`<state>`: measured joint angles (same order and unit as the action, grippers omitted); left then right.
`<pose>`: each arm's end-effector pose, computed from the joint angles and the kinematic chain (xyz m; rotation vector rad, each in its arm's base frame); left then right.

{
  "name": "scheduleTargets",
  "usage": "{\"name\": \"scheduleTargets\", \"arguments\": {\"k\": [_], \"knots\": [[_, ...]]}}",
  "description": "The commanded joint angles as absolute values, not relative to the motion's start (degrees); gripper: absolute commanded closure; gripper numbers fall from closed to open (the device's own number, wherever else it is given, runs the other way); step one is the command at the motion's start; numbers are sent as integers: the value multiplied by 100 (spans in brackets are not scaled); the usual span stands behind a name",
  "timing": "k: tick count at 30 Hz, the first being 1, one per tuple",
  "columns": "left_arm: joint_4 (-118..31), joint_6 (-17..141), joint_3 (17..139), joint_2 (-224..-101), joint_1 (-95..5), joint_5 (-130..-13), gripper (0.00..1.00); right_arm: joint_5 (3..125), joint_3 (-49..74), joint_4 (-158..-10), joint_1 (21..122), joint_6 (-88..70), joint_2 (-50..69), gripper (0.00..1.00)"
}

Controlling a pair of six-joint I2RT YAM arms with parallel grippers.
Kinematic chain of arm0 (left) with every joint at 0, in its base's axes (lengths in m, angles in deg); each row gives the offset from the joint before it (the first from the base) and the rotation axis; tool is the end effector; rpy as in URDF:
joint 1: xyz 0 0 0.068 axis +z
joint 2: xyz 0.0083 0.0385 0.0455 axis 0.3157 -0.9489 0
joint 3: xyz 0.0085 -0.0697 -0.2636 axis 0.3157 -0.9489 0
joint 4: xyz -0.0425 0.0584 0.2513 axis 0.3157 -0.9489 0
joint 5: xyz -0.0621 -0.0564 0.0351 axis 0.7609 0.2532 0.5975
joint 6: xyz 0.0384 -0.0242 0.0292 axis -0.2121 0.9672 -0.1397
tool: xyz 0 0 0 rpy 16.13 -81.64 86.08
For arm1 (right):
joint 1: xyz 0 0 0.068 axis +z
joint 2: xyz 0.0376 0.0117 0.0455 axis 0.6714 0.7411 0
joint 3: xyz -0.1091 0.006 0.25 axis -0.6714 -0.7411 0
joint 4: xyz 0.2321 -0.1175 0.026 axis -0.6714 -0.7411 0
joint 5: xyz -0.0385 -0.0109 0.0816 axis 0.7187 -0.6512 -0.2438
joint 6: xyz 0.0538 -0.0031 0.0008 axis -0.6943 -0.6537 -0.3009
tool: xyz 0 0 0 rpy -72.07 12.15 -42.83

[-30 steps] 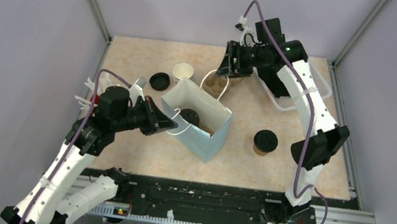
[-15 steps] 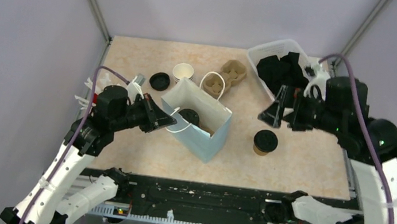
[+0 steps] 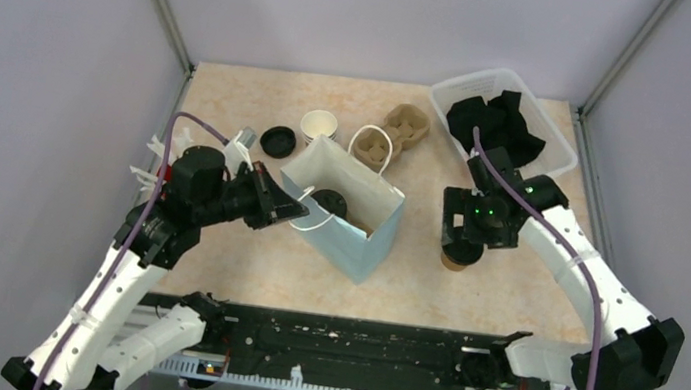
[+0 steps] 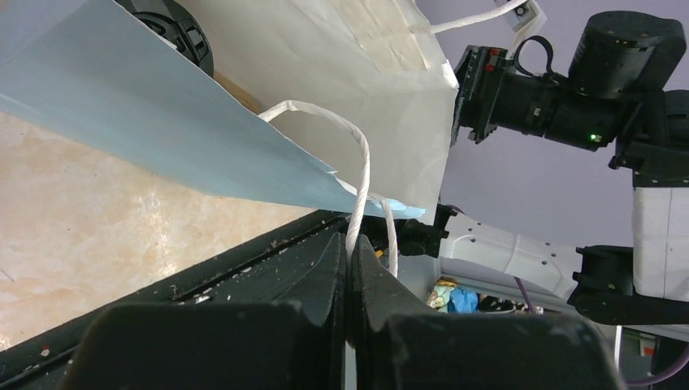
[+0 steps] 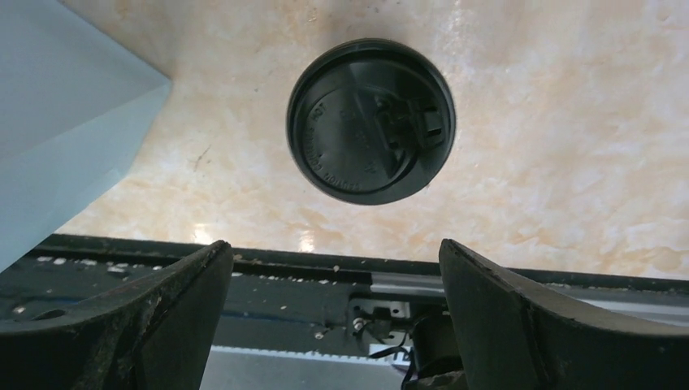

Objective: Pack the takeout coffee

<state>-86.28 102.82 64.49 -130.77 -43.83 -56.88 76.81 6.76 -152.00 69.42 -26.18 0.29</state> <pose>0.1266 -0.0757 0.3708 -0.2374 2.2106 -1.2175 0.1977 0.0984 0.3154 -0.0547 2.7823 0.1095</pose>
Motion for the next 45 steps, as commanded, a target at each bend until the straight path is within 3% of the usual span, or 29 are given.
{"name": "scheduleTargets", "arguments": {"k": [1,18,45], "knots": [[-8573,10123,6680,-13075,-4388,-5655,100,8337,517,-14617,6912,-2381,74,4],[-8665,10100,6701,-13052,-4386,-5657,100,8086,-194,-13819,6660,-2133,297,7],[-8657,10117,6638,-12995,-4388,-5676,100,8084,-347,-13673,6617,-1880,462,18]]}}
